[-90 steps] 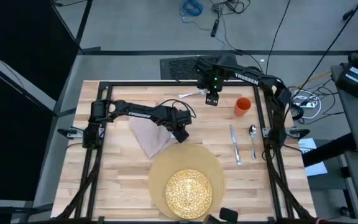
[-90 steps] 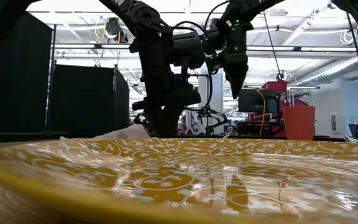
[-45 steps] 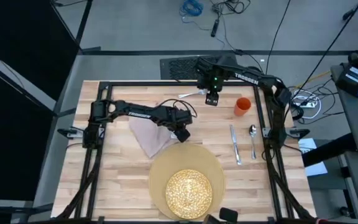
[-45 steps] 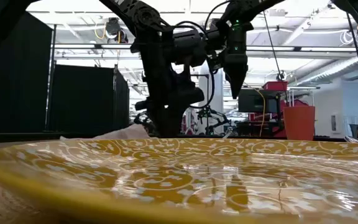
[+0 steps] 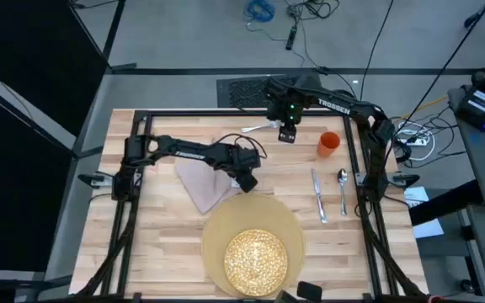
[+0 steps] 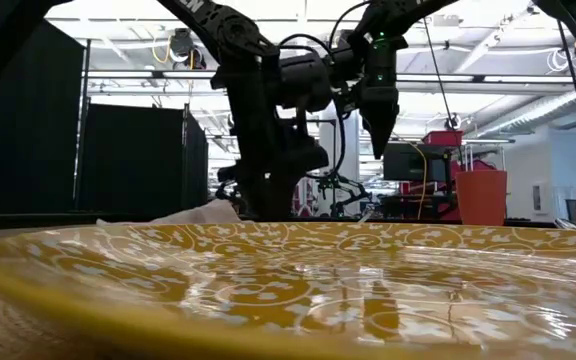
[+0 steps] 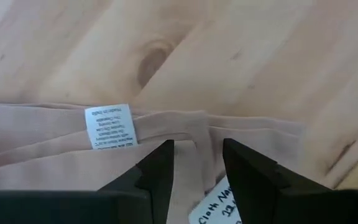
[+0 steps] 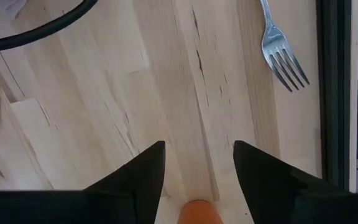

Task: Set table place
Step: Fold the brown table napkin

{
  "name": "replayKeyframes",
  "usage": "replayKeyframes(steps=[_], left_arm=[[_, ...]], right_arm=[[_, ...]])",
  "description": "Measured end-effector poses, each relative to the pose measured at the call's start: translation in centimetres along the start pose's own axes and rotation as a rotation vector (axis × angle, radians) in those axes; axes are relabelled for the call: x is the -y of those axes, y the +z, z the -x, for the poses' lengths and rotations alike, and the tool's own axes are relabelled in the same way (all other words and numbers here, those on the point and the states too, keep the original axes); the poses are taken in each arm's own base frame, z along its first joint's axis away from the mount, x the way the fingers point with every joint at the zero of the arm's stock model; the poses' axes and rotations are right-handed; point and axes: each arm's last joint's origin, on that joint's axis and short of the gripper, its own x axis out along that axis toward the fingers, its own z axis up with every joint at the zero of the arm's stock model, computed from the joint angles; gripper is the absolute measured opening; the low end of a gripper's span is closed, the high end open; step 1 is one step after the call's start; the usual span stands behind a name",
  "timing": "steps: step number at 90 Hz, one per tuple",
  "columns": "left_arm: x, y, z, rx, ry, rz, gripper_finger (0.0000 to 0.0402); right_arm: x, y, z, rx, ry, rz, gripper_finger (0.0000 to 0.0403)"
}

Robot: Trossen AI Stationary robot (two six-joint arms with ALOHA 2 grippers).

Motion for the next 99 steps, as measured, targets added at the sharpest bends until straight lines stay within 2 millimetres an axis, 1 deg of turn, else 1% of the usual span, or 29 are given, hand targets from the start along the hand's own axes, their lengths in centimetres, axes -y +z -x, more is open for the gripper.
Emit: replayKeyframes(steps=[18, 37, 44, 61, 72, 86, 99], left_arm=[[0.1, -0.2, -1.0, -0.018, 0.009, -0.003, 0.0125], [0.1, -0.1, -1.1, -0.019, 0.009, -0.003, 0.012], [0.1, -0.1, -1.1, -0.019, 0.01, -0.002, 0.0102], [0.2, 0.0, -1.1, -0.012, -0.014, 0.0, 0.0039], [0.2, 0.0, -1.2, -0.015, -0.019, 0.0, 0.0017], [0.3, 0.1, -1.1, -0.017, -0.023, 0.002, 0.0015], [0.3, 0.1, -1.1, -0.018, -0.025, 0.003, 0.0026]], right_arm=[[0.0, 0.0, 0.0, -0.002, 0.001, -0.001, 0.0176], [0.0, 0.0, 0.0, 0.0, 0.0, 0.0, 0.0176], [0.0, 0.0, 0.0, 0.001, -0.001, -0.001, 0.0176], [0.0, 0.0, 0.0, 0.003, -0.001, 0.0, 0.0176], [0.0, 0.0, 0.0, 0.003, -0.001, 0.0, 0.0176], [0.0, 0.0, 0.0, 0.003, -0.001, 0.0, 0.0176], [0.0, 0.0, 0.0, 0.004, -0.001, 0.0, 0.0176]])
